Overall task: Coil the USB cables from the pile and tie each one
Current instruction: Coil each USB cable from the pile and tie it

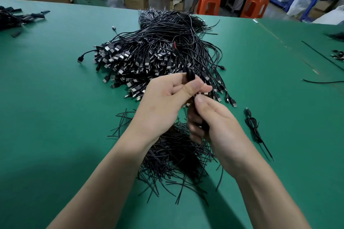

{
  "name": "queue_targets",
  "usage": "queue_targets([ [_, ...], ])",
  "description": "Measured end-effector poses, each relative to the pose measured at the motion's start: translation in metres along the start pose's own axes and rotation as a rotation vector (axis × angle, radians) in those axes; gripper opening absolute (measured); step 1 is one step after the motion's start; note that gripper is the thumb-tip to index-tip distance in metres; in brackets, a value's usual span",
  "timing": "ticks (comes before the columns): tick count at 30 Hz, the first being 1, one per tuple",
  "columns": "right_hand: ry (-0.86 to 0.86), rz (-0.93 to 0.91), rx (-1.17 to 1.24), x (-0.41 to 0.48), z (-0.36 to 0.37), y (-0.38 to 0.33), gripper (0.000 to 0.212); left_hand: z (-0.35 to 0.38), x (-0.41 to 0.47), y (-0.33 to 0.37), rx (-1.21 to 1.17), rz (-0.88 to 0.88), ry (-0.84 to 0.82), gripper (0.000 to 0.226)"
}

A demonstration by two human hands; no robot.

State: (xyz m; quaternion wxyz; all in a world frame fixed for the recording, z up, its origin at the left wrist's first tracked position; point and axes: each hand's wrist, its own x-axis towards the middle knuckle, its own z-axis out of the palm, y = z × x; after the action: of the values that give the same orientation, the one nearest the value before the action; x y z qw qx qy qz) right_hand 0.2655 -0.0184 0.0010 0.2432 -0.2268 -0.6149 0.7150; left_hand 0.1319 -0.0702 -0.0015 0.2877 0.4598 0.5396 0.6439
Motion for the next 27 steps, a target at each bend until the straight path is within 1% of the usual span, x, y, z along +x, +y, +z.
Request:
queue_targets([
  [4,0.034,-0.077,-0.171,0.0,-0.002,0.005,0.034,0.002,0.0,0.001,-0.043,-0.033,-0.049,0.014],
  [9,0.062,-0.114,-0.358,-0.003,-0.001,0.008,0.029,0.001,0.0,-0.002,-0.085,-0.056,-0.089,0.014],
  [12,0.097,-0.188,-0.479,-0.004,0.0,0.009,0.032,-0.003,0.001,-0.002,-0.091,-0.061,-0.123,0.017],
  [14,0.123,-0.226,-0.549,-0.005,0.002,0.009,0.036,-0.009,0.001,0.0,-0.057,-0.076,-0.137,0.026],
  [16,0.14,-0.232,-0.609,-0.007,0.002,0.01,0.037,-0.02,0.001,0.002,0.064,-0.074,-0.159,0.032],
  [17,0.144,-0.222,-0.647,-0.007,0.001,0.011,0.036,-0.027,0.002,0.004,0.164,-0.072,-0.18,0.031],
  [19,0.153,-0.197,-0.728,-0.007,0.0,0.01,0.037,-0.042,0.002,0.006,0.439,-0.097,-0.226,0.033],
  [20,0.162,-0.18,-0.747,-0.007,-0.001,0.009,0.038,-0.05,0.002,0.007,0.584,-0.134,-0.242,0.04],
  [21,0.173,-0.164,-0.753,-0.007,-0.002,0.009,0.039,-0.057,0.001,0.007,0.71,-0.201,-0.256,0.046],
  [22,0.185,-0.151,-0.756,-0.008,-0.003,0.008,0.041,-0.061,0.0,0.008,0.821,-0.29,-0.273,0.048],
  [24,0.212,-0.129,-0.757,-0.008,-0.004,0.008,0.042,-0.063,-0.002,0.008,1.005,-0.464,-0.316,0.043],
  [25,0.225,-0.121,-0.753,-0.008,-0.005,0.008,0.042,-0.062,-0.002,0.006,1.076,-0.522,-0.329,0.043],
  [27,0.241,-0.112,-0.743,-0.008,-0.006,0.008,0.042,-0.055,-0.002,0.001,1.201,-0.578,-0.335,0.045],
])
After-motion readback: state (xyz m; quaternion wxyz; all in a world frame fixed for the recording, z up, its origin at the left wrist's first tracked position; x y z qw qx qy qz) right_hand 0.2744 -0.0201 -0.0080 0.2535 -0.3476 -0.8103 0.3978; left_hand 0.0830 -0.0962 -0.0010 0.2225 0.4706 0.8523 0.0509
